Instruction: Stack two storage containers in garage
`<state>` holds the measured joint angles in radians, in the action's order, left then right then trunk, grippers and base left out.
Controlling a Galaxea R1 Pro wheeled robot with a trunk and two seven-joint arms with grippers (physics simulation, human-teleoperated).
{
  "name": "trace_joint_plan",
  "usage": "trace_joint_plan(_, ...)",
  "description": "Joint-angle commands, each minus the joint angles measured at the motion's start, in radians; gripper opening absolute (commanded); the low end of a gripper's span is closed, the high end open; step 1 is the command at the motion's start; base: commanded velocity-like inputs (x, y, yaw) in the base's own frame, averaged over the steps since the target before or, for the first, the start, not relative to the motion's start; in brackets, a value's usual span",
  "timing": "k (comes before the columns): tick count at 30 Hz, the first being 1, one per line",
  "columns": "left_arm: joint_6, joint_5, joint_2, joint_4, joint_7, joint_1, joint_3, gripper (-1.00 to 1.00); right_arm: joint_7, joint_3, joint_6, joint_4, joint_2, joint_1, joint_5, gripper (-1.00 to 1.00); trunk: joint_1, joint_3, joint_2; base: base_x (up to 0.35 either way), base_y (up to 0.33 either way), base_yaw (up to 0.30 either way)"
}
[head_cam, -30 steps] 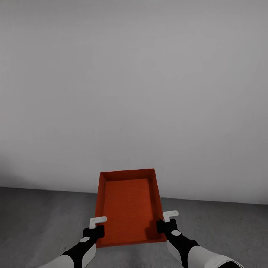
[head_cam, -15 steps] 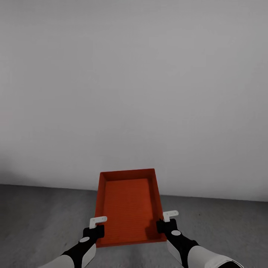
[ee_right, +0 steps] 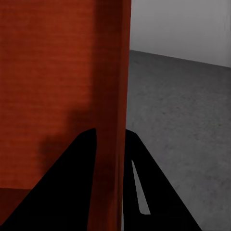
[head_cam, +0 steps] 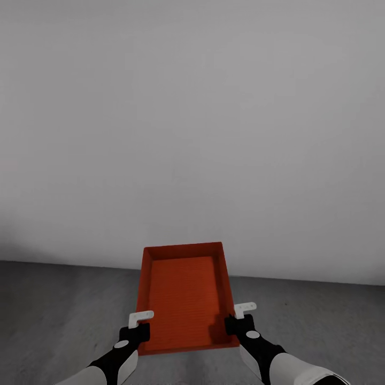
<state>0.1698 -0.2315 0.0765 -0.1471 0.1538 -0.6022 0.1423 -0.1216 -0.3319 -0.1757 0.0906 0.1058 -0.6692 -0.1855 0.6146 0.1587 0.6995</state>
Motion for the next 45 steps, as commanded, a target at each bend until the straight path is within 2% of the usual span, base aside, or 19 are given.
trace_joint_plan(1,0.002,-0.011,0.003,0.001,0.006,-0.001,-0.036,-1.00,-0.006,0.067,-0.002,0.027,0.020,-0.001,-0.026,-1.00,0.000,0.003,0.001,0.000,0.000,0.000)
trace_joint_plan(45,0.002,-0.011,0.003,0.001,0.006,-0.001,-0.036,-1.00,-0.004,0.067,-0.001,0.027,0.020,-0.001,-0.026,-1.00,0.000,0.075,0.001,0.000,0.000,-0.017)
